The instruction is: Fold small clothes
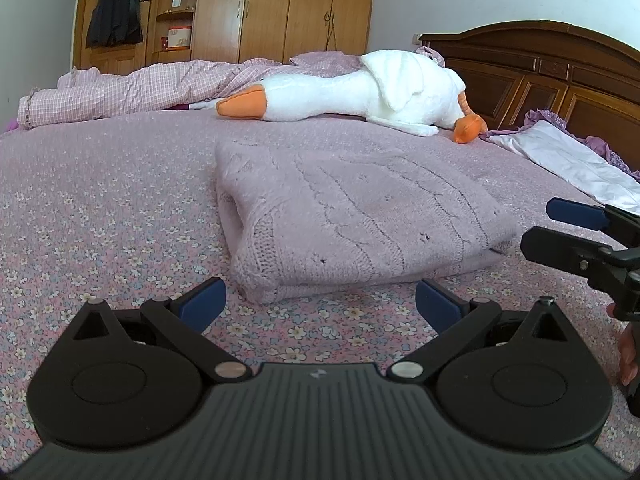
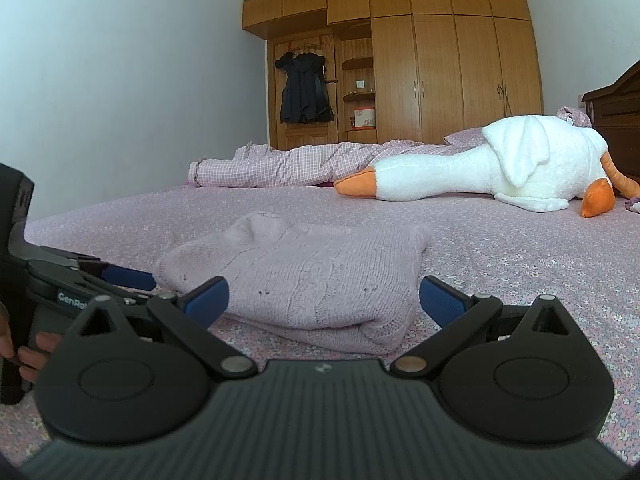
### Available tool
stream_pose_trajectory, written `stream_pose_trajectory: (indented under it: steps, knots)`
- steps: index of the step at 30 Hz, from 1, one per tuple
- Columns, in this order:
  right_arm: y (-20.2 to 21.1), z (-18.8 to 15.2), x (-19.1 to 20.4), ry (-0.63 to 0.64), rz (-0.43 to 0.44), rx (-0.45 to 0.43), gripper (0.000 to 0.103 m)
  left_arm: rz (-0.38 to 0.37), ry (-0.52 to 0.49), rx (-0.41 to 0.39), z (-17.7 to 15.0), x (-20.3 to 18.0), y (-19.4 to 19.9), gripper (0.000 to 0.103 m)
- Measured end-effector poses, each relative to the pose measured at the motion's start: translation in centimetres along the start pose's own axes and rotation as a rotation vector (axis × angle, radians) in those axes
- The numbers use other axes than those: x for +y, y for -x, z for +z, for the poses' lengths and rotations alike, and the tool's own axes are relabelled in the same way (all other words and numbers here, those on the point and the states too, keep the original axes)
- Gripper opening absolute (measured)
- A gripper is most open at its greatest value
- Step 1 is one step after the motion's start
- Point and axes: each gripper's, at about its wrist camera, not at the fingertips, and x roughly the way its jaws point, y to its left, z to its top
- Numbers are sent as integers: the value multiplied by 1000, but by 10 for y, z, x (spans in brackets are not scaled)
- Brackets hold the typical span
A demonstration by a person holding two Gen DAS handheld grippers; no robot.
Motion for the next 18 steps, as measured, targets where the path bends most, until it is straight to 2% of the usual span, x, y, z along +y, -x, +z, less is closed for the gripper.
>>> stream_pose_trajectory:
  steps: [18]
  knots:
    - [0, 0, -1, 0, 0, 5, 103, -3, -2, -4, 0, 0, 1, 103]
